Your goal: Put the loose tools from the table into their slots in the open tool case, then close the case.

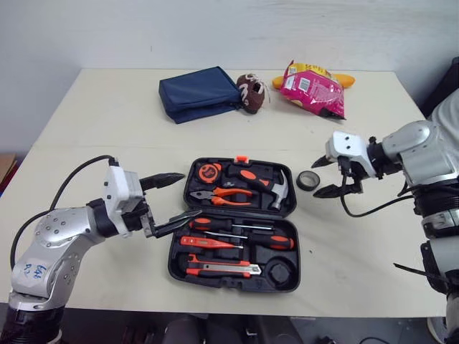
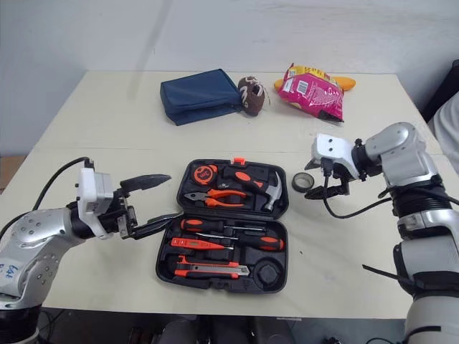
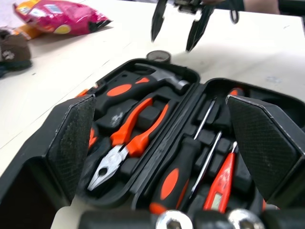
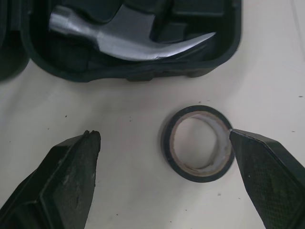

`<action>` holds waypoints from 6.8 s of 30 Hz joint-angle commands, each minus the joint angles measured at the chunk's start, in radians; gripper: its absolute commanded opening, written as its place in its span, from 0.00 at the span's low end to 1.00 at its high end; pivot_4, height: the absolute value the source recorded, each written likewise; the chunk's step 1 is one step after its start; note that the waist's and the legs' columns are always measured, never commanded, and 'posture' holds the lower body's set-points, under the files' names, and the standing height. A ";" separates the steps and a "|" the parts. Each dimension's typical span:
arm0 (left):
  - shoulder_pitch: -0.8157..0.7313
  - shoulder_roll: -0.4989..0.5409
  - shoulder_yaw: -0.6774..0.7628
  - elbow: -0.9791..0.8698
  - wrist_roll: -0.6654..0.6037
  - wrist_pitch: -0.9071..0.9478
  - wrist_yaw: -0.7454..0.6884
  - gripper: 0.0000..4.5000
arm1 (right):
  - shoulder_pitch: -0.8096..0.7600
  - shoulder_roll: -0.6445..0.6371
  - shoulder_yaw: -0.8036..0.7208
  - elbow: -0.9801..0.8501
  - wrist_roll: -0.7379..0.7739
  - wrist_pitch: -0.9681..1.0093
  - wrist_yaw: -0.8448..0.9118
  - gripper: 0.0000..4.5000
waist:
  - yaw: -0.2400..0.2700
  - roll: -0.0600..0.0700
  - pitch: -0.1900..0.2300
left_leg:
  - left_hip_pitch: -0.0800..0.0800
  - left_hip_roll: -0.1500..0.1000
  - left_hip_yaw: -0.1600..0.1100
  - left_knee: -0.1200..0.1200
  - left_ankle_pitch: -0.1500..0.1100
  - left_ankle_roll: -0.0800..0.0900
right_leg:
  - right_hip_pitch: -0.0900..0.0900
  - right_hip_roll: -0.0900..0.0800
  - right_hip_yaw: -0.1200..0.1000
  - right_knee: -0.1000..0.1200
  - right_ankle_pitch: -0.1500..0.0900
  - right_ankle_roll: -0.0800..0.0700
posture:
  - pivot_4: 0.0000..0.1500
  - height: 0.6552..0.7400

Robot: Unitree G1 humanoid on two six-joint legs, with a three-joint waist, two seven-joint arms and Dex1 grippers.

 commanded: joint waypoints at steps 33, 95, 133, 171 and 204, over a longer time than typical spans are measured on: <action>-0.056 -0.008 -0.121 -0.015 -0.005 -0.055 -0.152 1.00 | 0.017 -0.074 -0.025 -0.147 0.036 -0.032 0.083 0.00 | 0.000 0.000 0.000 | -0.001 0.000 0.000 0.011 -0.001 0.001 | 0.000 0.000 0.000 0.008 0.000 0.000 | 1.00 1.00; 0.090 0.089 -0.093 -0.027 0.035 -0.089 -0.202 1.00 | 0.557 -0.161 0.093 -0.942 0.299 0.194 0.044 0.00 | 0.007 -0.008 0.002 | -0.005 0.000 -0.006 0.012 -0.008 0.007 | 0.003 -0.002 -0.004 -0.002 0.000 0.003 | 1.00 1.00; 0.061 0.102 -0.084 0.018 0.044 -0.095 -0.222 1.00 | 0.716 0.064 -0.052 -0.629 0.413 -0.095 0.054 0.01 | 0.022 -0.009 0.002 | -0.006 0.001 -0.006 0.012 -0.009 0.007 | 0.003 -0.002 -0.006 -0.002 0.000 0.003 | 1.00 1.00; -0.241 -0.025 -0.230 0.576 0.318 -0.144 -0.149 0.01 | 0.679 -0.062 -0.246 -0.452 0.334 0.042 -0.248 0.00 | 0.026 -0.008 0.001 | -0.005 0.001 -0.004 0.002 -0.006 0.002 | -0.001 0.000 -0.006 -0.005 0.000 0.001 | 1.00 1.00; -0.214 -0.088 -0.084 0.558 0.277 -0.046 -0.072 0.27 | 0.541 -0.042 -0.308 -0.419 0.293 0.154 -0.263 0.39 | 0.024 -0.008 0.001 | -0.004 0.002 -0.001 0.011 -0.004 0.003 | -0.001 -0.001 -0.003 0.004 0.002 0.003 | 1.00 1.00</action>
